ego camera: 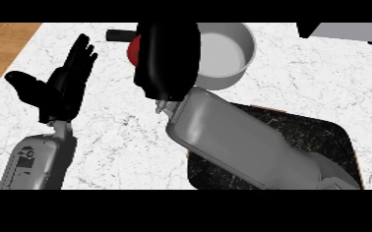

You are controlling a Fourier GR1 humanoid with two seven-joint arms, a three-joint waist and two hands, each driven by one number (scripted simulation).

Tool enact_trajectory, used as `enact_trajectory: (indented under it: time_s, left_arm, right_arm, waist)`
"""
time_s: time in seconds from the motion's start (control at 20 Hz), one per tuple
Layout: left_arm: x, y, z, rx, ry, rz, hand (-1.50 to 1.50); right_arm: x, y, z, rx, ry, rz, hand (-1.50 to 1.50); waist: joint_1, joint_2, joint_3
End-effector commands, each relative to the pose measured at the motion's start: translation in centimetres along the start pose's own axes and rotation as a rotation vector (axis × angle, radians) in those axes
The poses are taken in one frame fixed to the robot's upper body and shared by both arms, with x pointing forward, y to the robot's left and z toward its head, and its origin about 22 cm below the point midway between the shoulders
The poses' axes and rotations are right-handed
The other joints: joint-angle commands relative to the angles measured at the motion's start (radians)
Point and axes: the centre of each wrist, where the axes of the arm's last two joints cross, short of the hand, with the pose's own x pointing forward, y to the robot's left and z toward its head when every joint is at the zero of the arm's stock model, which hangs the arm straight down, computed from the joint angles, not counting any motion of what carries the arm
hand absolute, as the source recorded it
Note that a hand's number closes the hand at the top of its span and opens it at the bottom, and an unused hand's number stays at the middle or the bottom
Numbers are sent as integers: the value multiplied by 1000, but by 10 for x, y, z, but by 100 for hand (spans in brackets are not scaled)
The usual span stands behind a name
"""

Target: Pick the tomato from the tray and place it in the pot

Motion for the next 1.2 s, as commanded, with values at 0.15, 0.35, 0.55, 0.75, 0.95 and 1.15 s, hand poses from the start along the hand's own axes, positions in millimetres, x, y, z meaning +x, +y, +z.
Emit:
enact_trajectory:
  time_s: [0.15, 0.35, 0.55, 0.75, 0.95, 1.15]
  left_arm:
    - [7, 8, 0, 21, -22, 0, 0]
    - [-8, 8, 8, 40, -3, 2, 0]
    - [-7, 9, 9, 41, 9, 9, 0]
    - [-10, 1, 11, 28, -7, -4, 0]
    - [2, 18, 4, 46, -18, -9, 0]
    - [0, 16, 10, 14, -10, 9, 0]
  right_arm:
    - [-12, 14, -25, -68, 254, -212, 150]
    - [-16, 43, -39, -124, 211, 205, 150]
    - [-34, 58, -54, -127, 252, 303, 150]
    - [-52, 74, -52, -97, 266, 302, 150]
    - [-84, 86, -58, -47, 331, 250, 150]
    - [-112, 94, -54, 7, 474, 121, -150]
  waist:
    - [-15, 6, 3]
    - [-40, -4, 0]
    - [-49, 0, 2]
    - [-30, 5, 2]
    - [-36, 10, 4]
    - [-20, 14, 4]
